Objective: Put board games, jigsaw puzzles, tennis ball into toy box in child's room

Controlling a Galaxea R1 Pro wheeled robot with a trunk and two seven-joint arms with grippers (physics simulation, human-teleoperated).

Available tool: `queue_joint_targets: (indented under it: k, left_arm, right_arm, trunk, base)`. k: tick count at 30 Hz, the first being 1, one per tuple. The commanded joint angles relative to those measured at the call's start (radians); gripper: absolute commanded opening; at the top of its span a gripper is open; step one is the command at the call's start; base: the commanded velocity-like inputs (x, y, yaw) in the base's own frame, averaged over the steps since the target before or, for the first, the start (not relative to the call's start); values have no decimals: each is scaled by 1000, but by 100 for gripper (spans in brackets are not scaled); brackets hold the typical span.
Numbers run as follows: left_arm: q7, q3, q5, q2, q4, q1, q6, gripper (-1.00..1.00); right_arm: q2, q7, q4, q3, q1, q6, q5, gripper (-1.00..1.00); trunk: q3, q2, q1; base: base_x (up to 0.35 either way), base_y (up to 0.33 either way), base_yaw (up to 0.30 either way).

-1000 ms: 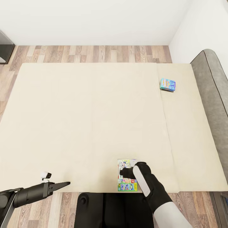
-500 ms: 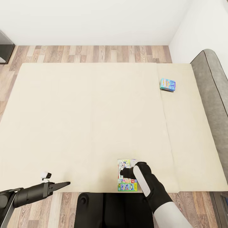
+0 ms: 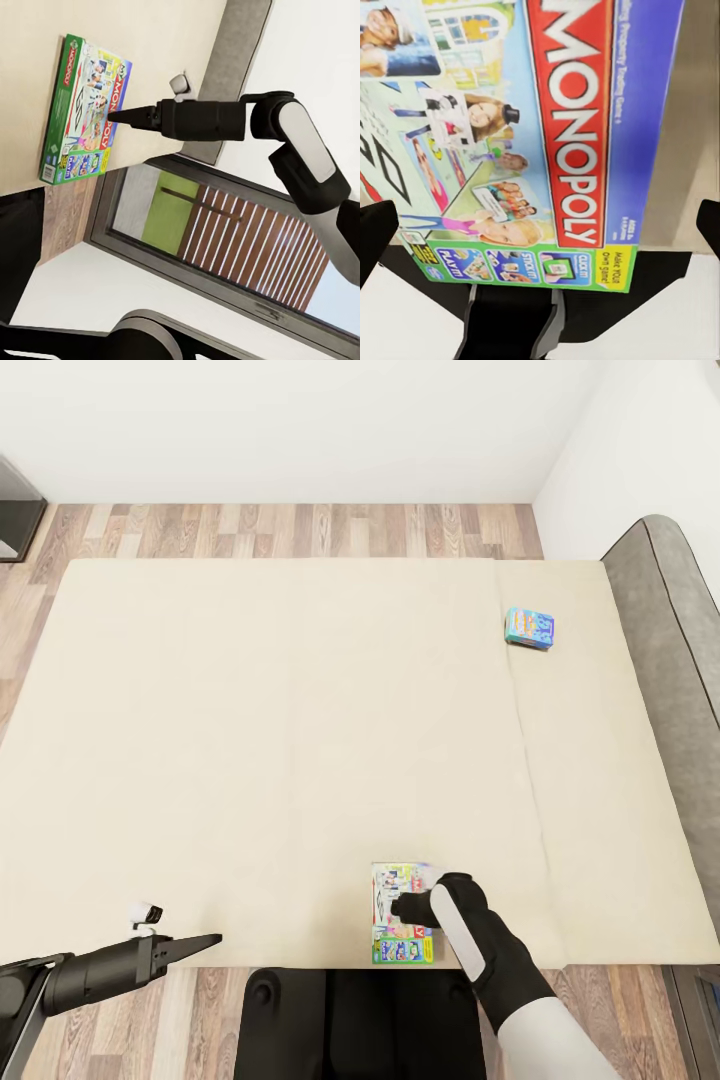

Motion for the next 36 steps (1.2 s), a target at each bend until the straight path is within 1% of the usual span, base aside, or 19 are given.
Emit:
queue_joint_targets:
  k: [1, 6, 17, 24, 26, 32, 36]
  left_arm:
    - [-4, 0, -1, 0, 0, 0, 11, 100]
    - [-4, 0, 0, 0, 0, 0, 11, 100]
    - [-4, 0, 0, 0, 0, 0, 11, 100]
    - [-4, 0, -1, 0, 0, 0, 11, 100]
    - [-4, 0, -1, 0, 0, 0, 11, 100]
    - [-4, 0, -1, 1, 0, 0, 11, 100]
    - [-4, 0, 0, 1, 0, 0, 11, 100]
  right_arm:
    - [-2, -11, -1, 1, 0, 2, -11, 100]
    - [-9, -12, -1, 1, 0, 1, -11, 100]
    - [-10, -5, -1, 1, 0, -6, -8, 100]
    - [-10, -2, -2, 2, 0, -6, -13, 100]
    - [-10, 5, -3, 2, 0, -6, -14, 100]
    - [-10, 60, -2, 3, -1, -7, -8, 100]
    - [-11, 82, -1, 3, -1, -7, -5, 100]
  trunk:
    - [-1, -2, 1]
    - [-1, -2, 1]
    - [-1, -2, 1]
    - [-1, -2, 1]
    - [-1, -2, 1]
    - [-1, -2, 1]
    - [-1, -2, 1]
  base:
    - [0, 0, 0]
    - [0, 0, 0]
    - [0, 0, 0]
    - [0, 0, 0]
    - [0, 0, 0]
    - [0, 0, 0]
    - [0, 0, 0]
